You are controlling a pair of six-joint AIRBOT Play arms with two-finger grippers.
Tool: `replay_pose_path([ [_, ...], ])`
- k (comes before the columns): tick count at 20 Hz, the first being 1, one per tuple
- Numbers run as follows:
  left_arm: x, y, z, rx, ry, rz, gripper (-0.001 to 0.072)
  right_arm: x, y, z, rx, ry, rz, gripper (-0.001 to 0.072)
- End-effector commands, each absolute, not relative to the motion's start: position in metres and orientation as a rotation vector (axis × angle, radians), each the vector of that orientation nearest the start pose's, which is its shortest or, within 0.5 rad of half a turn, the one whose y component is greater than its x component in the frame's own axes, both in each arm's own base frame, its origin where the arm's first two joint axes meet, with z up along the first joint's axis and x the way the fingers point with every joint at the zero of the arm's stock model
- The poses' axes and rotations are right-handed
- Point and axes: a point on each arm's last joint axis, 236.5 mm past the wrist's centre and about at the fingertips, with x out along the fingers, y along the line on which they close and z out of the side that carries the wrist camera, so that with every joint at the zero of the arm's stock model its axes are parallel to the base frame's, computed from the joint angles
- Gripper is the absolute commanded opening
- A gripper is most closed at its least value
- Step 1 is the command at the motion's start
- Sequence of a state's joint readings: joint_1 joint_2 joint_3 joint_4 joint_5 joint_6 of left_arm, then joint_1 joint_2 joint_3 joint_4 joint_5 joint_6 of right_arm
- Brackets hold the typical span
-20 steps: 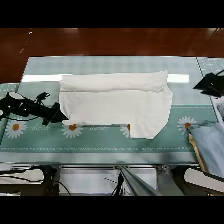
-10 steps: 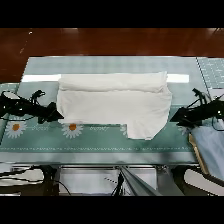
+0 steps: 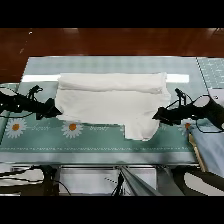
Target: Fold the shirts.
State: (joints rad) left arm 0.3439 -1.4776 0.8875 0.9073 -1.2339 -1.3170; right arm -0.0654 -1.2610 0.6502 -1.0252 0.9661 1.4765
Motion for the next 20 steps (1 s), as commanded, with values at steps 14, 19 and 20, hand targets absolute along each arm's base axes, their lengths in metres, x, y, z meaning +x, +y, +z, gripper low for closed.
replay_pose_path([
  [14,0.442,-0.06,0.033,-0.78,1.064,-0.446,0.0021,0.43,0.042,0.054,0.219,0.871,0.068,0.0026],
  [19,0.496,-0.035,0.029,-0.753,0.877,-0.27,0.0021,0.503,0.012,0.029,0.381,0.837,-0.027,0.0026],
  [20,0.502,-0.033,0.024,-0.771,0.867,-0.254,0.002,0.516,0.006,0.024,0.4,0.816,-0.04,0.0026],
])
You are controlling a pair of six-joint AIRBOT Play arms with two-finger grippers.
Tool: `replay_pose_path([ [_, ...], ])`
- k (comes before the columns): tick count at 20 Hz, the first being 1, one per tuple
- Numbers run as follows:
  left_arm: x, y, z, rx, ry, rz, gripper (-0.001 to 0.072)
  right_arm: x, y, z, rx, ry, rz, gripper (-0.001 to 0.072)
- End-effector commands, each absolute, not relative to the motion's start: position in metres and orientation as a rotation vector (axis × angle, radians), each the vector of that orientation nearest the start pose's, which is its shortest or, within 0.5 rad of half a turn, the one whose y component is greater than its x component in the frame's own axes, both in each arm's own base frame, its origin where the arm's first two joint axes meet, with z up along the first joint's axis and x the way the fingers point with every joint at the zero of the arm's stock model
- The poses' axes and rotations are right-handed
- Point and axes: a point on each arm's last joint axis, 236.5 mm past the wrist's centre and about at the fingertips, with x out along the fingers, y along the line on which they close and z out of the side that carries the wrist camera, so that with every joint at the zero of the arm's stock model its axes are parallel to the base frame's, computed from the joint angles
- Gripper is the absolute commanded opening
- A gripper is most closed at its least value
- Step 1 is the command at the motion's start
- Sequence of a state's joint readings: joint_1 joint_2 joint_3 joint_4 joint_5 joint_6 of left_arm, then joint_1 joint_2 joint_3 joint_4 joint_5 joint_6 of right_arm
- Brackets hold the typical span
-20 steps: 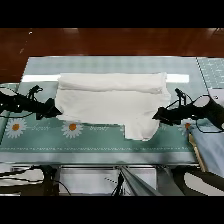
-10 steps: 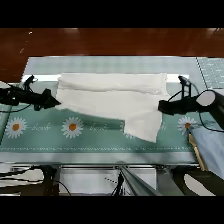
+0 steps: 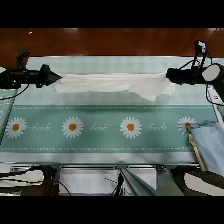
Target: Fold the shirts.
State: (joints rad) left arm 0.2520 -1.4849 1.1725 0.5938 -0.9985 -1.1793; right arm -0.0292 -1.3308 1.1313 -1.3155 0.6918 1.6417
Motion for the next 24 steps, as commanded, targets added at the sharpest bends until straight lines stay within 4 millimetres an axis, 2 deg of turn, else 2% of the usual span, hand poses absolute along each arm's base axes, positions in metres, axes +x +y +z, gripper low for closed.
replay_pose_path([
  [1,0.507,-0.033,0.015,-0.788,0.869,-0.241,0.002,0.528,0.004,0.021,0.415,0.793,-0.046,0.0026],
  [3,0.513,-0.039,-0.006,-0.8,0.905,-0.241,0.002,0.545,0.006,0.01,0.455,0.785,-0.048,0.0026],
  [5,0.523,-0.05,-0.02,-0.8,0.933,-0.259,0.0021,0.553,0.012,-0.009,0.502,0.809,-0.048,0.0026],
  [9,0.546,-0.067,-0.036,-0.781,0.95,-0.292,0.0021,0.552,0.014,-0.05,0.533,0.881,-0.065,0.0028],
  [11,0.548,-0.066,-0.049,-0.801,0.971,-0.279,0.0022,0.548,0.016,-0.059,0.534,0.909,-0.066,0.0034],
  [12,0.547,-0.064,-0.054,-0.82,0.984,-0.269,0.0028,0.548,0.016,-0.059,0.533,0.911,-0.064,0.0156],
  [13,0.546,-0.062,-0.054,-0.827,0.989,-0.269,0.0129,0.548,0.013,-0.055,0.521,0.903,-0.063,0.0372],
  [14,0.543,-0.058,-0.051,-0.835,0.995,-0.276,0.0337,0.547,0.009,-0.046,0.48,0.894,-0.045,0.0479],
  [15,0.541,-0.053,-0.046,-0.846,1.004,-0.294,0.0504,0.545,-0.001,-0.033,0.411,0.881,-0.03,0.0491],
  [16,0.537,-0.047,-0.036,-0.857,1.019,-0.326,0.054,0.54,-0.017,-0.021,0.344,0.872,-0.042,0.0491],
  [17,0.531,-0.041,-0.025,-0.867,1.035,-0.364,0.054,0.533,-0.042,-0.009,0.261,0.87,-0.076,0.0498],
  [18,0.525,-0.036,-0.016,-0.894,1.058,-0.389,0.0538,0.521,-0.068,-0.003,0.213,0.891,-0.127,0.0565],
  [19,0.519,-0.032,-0.006,-0.924,1.081,-0.408,0.0534,0.503,-0.094,-0.005,0.208,0.945,-0.185,0.06],
  [20,0.514,-0.031,0.002,-0.921,1.095,-0.44,0.0527,0.484,-0.11,-0.014,0.249,1.013,-0.216,0.0601],
  [21,0.509,-0.033,0.011,-0.911,1.102,-0.468,0.0528,0.466,-0.118,-0.026,0.335,1.087,-0.217,0.0602],
  [22,0.505,-0.036,0.017,-0.894,1.1,-0.49,0.0528,0.457,-0.112,-0.036,0.462,1.131,-0.17,0.0603],
  [24,0.502,-0.046,0.031,-0.847,1.086,-0.532,0.0528,0.463,-0.086,-0.042,0.717,1.126,-0.017,0.061],
])
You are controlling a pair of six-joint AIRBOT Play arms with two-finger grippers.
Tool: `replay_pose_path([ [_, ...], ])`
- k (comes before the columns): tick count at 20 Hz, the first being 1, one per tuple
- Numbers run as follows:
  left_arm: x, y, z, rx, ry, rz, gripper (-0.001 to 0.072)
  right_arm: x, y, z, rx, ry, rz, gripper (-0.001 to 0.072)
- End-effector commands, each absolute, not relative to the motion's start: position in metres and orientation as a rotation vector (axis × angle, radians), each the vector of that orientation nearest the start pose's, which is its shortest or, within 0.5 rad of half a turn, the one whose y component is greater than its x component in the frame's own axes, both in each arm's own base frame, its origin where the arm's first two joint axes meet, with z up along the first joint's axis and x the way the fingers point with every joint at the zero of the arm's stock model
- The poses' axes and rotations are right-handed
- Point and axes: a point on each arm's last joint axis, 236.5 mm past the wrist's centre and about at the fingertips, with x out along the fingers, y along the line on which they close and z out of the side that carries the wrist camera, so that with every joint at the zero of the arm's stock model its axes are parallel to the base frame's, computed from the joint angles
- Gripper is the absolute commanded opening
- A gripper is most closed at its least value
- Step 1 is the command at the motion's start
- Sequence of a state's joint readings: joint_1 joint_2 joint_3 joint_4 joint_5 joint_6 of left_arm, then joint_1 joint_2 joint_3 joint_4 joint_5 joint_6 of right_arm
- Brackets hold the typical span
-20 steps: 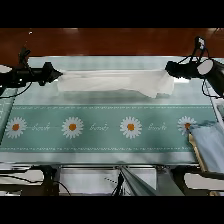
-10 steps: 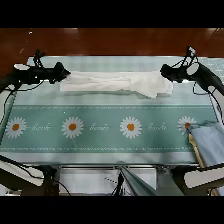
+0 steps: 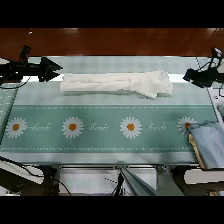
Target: Fold the shirts.
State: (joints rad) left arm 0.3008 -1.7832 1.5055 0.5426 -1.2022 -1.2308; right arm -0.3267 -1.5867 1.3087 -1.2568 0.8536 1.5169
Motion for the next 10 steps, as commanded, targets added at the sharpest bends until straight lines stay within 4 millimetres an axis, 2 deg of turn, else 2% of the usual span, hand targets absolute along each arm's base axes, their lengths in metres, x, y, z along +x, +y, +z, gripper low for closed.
replay_pose_path([
  [1,0.501,-0.052,0.037,-0.832,1.08,-0.544,0.0527,0.471,-0.074,-0.042,0.813,1.103,0.036,0.0614],
  [4,0.497,-0.073,0.046,-0.8,1.084,-0.583,0.0528,0.485,-0.041,-0.061,0.962,1.118,0.1,0.0616],
  [7,0.493,-0.095,0.046,-0.777,1.104,-0.621,0.0528,0.498,0.004,-0.083,0.982,1.144,0.162,0.0618],
  [10,0.49,-0.113,0.046,-0.758,1.12,-0.651,0.0527,0.52,0.042,-0.09,0.993,1.094,0.202,0.0618],
])
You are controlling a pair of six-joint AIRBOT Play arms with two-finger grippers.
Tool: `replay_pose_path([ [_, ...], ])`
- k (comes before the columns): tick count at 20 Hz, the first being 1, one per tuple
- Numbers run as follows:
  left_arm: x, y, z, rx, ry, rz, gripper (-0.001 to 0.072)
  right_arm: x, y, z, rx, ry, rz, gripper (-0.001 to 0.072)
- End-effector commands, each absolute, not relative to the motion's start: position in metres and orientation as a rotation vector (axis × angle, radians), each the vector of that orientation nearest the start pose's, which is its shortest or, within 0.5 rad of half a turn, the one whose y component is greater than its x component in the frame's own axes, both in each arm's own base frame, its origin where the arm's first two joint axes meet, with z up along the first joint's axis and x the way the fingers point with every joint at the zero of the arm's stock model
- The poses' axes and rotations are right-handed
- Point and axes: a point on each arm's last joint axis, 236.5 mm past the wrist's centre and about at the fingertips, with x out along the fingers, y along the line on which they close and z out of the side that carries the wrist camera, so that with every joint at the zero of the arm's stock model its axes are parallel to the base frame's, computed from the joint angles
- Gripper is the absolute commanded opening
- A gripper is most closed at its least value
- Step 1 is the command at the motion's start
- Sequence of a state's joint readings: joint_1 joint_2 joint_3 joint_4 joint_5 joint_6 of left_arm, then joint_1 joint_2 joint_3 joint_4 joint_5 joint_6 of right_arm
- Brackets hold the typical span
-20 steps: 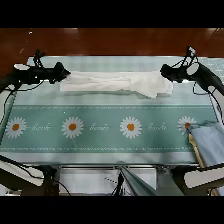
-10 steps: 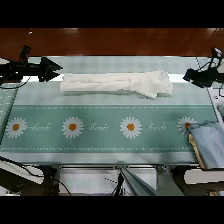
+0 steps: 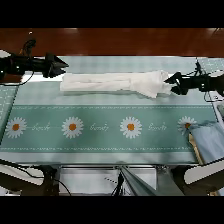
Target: Fold the shirts.
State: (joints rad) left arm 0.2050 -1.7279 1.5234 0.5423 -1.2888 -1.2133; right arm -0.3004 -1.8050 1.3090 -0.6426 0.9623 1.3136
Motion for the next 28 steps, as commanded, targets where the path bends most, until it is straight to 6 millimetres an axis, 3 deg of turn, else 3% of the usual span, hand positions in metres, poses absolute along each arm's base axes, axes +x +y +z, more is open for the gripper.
replay_pose_path([
  [1,0.489,-0.116,0.046,-0.755,1.123,-0.657,0.0527,0.526,0.052,-0.087,0.975,1.067,0.225,0.0617],
  [4,0.487,-0.124,0.046,-0.748,1.129,-0.671,0.0527,0.534,0.071,-0.078,0.949,1.02,0.281,0.0553],
  [6,0.486,-0.129,0.046,-0.742,1.134,-0.68,0.0527,0.533,0.076,-0.075,0.954,1.024,0.3,0.0148],
  [7,0.485,-0.133,0.046,-0.738,1.137,-0.686,0.0498,0.53,0.079,-0.071,0.959,1.031,0.32,0.0042],
  [9,0.483,-0.139,0.047,-0.732,1.143,-0.697,0.0434,0.523,0.082,-0.056,0.909,1.035,0.357,0.0029],
  [13,0.474,-0.167,0.045,-0.702,1.171,-0.746,0.0142,0.491,0.085,-0.013,0.719,1.081,0.435,0.0029],
  [20,0.445,-0.259,0.03,-0.611,1.242,-0.863,0.0074,0.432,0.062,0.048,0.486,1.156,0.368,0.0029],
  [21,0.44,-0.272,0.028,-0.601,1.252,-0.876,0.0028,0.426,0.06,0.058,0.466,1.149,0.361,0.0029],
  [24,0.423,-0.31,0.026,-0.556,1.261,-0.924,0.0021,0.413,0.055,0.082,0.425,1.121,0.336,0.0029],
  [28,0.406,-0.344,0.023,-0.534,1.277,-0.951,0.0022,0.398,0.049,0.104,0.377,1.097,0.309,0.0029],
])
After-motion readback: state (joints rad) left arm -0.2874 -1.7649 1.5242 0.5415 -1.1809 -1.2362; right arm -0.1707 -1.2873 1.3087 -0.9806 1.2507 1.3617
